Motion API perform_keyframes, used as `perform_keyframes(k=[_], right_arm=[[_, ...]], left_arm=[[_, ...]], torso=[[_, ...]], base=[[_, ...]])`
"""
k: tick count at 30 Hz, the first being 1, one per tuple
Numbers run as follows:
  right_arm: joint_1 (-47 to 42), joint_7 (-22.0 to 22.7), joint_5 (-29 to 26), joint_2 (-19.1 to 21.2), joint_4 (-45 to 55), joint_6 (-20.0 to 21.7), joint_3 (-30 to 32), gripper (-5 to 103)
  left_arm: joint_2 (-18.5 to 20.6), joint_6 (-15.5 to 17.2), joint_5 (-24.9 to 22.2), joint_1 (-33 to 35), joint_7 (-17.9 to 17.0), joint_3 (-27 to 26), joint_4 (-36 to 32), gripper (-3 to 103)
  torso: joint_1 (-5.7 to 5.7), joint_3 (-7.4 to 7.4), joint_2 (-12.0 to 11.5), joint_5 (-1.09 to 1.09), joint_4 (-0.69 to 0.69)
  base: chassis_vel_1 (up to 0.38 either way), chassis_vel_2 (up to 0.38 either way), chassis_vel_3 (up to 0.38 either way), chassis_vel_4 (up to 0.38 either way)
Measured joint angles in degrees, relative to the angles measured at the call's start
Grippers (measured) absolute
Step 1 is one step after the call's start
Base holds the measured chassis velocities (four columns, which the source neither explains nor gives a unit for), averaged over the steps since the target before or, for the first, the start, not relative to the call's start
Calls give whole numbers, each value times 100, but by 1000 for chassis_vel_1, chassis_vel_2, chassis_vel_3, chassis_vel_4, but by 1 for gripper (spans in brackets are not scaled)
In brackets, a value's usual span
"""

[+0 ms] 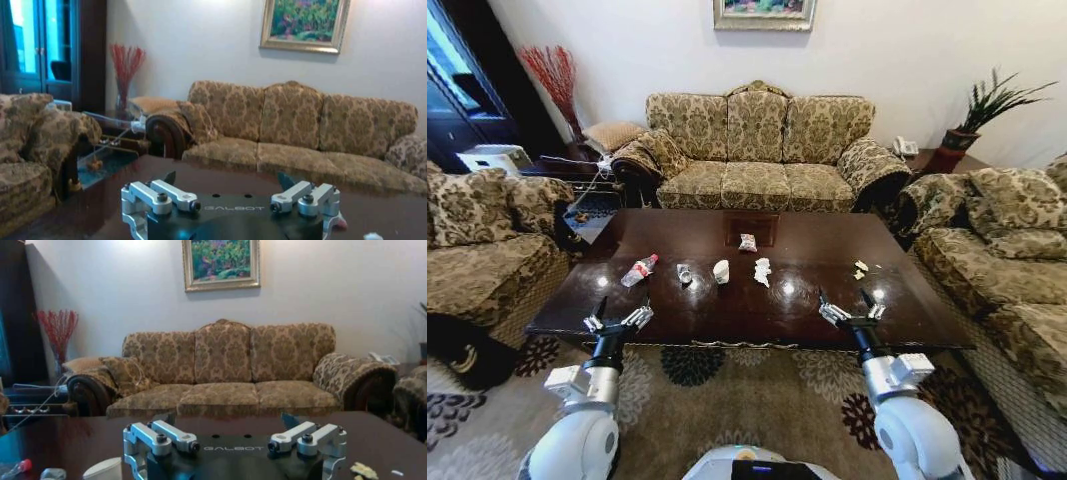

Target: Move to the front of the table and place the trash on the table into the trash bin.

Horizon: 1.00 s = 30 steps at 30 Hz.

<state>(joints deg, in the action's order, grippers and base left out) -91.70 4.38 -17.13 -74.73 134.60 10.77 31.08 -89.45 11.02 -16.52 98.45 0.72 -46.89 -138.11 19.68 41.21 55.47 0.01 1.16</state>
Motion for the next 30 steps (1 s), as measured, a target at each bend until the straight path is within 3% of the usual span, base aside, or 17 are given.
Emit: perform_keyframes(k=[5, 6, 12, 30], right_arm=[[-4, -54, -64, -29, -23, -16, -41, 100], [40, -58, -114, 8, -3, -16, -19, 100], [-13, -80, -68, 8, -121, -420, -4, 100], [-184, -296, 295, -65, -187, -617, -41, 100]], left_arm=[[9, 83, -204, 27, 34, -27, 8, 100], [34, 80, -478, -17, 1, -35, -33, 100], [31, -16, -221, -4, -22, -25, 144, 100], [-72, -39, -40, -16, -14, 74, 350, 100]], torso=[[0, 0, 0, -1, 0], [0, 0, 0, -1, 0], [0, 0, 0, 0, 0], [0, 0, 0, -1, 0]], base=[[0, 0, 0, 0], [0, 0, 0, 0], [0, 0, 0, 0], [0, 0, 0, 0]])
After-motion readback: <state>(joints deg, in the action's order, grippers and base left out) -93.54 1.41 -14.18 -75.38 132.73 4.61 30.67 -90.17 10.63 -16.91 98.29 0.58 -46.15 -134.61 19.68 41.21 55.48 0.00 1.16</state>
